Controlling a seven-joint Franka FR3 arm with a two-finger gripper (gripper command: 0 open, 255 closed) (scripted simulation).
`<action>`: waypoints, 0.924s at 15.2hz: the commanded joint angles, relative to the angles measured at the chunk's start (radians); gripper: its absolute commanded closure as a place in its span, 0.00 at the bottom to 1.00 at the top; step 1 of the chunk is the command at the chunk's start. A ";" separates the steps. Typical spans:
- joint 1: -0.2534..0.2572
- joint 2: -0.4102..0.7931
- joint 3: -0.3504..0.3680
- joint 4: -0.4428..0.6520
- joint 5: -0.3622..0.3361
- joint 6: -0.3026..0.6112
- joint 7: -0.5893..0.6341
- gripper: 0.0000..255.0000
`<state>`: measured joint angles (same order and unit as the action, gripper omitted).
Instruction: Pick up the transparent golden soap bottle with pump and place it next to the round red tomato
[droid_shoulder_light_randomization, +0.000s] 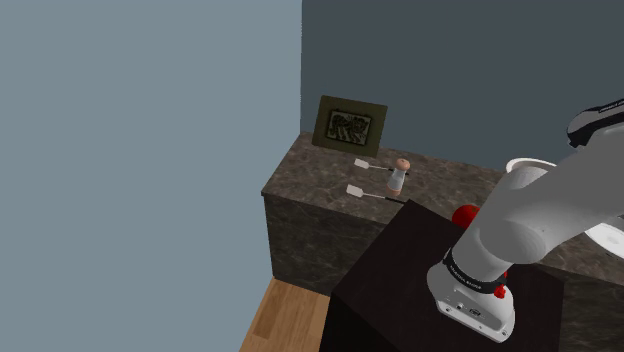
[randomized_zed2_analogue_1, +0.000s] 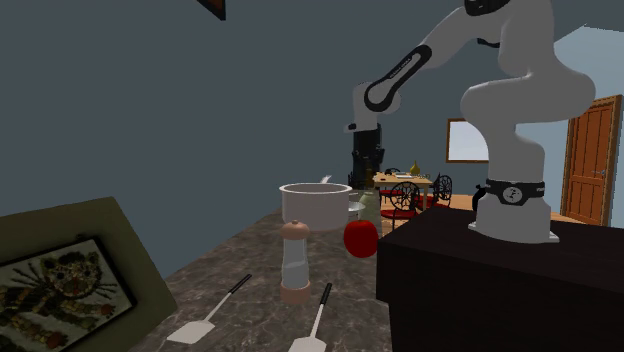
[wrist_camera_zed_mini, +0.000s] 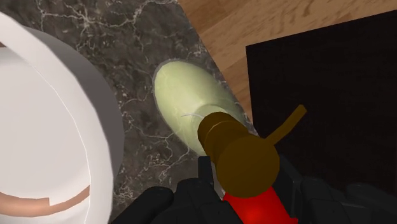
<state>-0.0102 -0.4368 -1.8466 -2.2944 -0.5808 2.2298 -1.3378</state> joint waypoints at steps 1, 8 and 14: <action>0.031 -0.015 -0.038 -0.007 -0.025 0.021 0.016 1.00; 0.042 -0.022 -0.052 -0.008 -0.035 0.026 0.023 1.00; 0.042 -0.022 -0.052 -0.008 -0.035 0.027 0.023 0.00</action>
<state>0.0319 -0.4583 -1.8982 -2.3022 -0.6160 2.2563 -1.3151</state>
